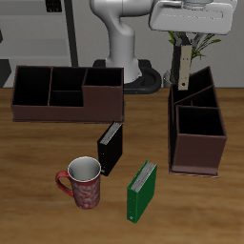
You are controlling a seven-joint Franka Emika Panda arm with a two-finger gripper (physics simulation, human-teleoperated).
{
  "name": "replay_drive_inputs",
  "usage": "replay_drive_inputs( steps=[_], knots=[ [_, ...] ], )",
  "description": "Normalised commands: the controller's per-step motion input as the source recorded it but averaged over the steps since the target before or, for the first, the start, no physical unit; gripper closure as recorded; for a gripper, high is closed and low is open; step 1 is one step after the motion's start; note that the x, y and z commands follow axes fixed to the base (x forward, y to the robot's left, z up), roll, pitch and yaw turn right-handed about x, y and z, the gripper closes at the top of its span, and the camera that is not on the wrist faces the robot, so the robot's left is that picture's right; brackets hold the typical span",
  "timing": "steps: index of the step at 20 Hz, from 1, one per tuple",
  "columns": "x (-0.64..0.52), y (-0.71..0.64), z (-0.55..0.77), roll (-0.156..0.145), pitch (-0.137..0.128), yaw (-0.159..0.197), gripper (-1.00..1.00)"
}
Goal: Place the yellow book into the left desk caddy's right compartment
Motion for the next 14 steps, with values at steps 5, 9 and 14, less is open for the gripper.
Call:
replay_drive_inputs(
  steps=[5, 9, 14],
  knots=[
    [0.11, 0.28, -0.09, 0.012, 0.014, -0.01, 1.0],
    [0.14, 0.33, -0.16, 0.019, 0.021, 0.01, 1.0],
    [0.08, 0.27, -0.16, 0.029, 0.027, -0.002, 1.0]
  ],
)
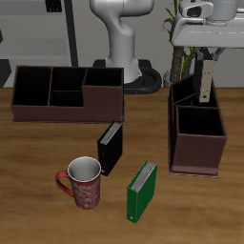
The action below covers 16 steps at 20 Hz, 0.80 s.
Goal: Place the yellow book into the left desk caddy's right compartment
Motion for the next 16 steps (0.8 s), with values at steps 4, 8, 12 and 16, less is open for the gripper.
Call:
replay_drive_inputs(
  steps=[4, 8, 12, 16],
  knots=[
    [0.08, 0.32, -0.13, 0.026, 0.003, 0.004, 1.0],
    [0.13, 0.16, -0.16, 0.008, 0.021, 0.006, 1.0],
    [0.14, 0.05, -0.16, 0.0, 0.016, -0.007, 1.0],
    [0.11, 0.03, -0.11, -0.008, 0.017, -0.005, 1.0]
  ],
)
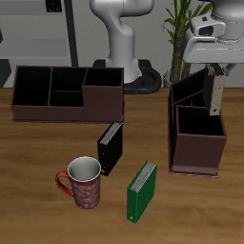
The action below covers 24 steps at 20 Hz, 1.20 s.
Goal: Place the yellow book into the left desk caddy's right compartment
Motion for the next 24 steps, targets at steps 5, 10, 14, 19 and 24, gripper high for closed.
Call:
replay_drive_inputs(
  steps=[5, 10, 14, 19, 24],
  knots=[
    [-0.01, 0.0, -0.02, -0.008, -0.004, 0.001, 1.0],
    [0.02, -0.04, -0.07, -0.003, 0.006, -0.005, 1.0],
    [0.07, -0.07, -0.09, -0.012, 0.005, 0.005, 1.0],
    [0.04, -0.07, 0.01, -0.016, -0.011, 0.003, 1.0],
    [0.04, -0.03, 0.01, -0.007, 0.001, 0.004, 1.0]
  ],
)
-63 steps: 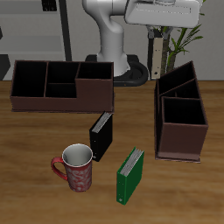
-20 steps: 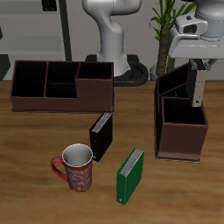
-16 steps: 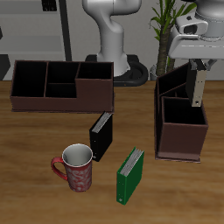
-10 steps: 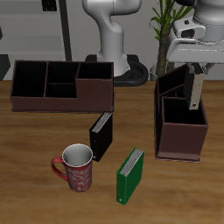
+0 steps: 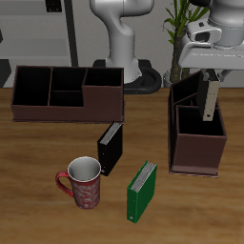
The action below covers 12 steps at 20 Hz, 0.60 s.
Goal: Place the yellow book into the left desk caddy's right compartment
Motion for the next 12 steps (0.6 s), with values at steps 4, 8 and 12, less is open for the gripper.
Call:
replay_drive_inputs(
  steps=[4, 8, 12],
  knots=[
    [0.05, -0.03, -0.09, 0.003, 0.011, 0.001, 1.0],
    [0.05, 0.04, -0.25, 0.012, 0.03, 0.007, 1.0],
    [0.04, 0.01, -0.16, 0.012, 0.027, 0.0, 1.0]
  ],
)
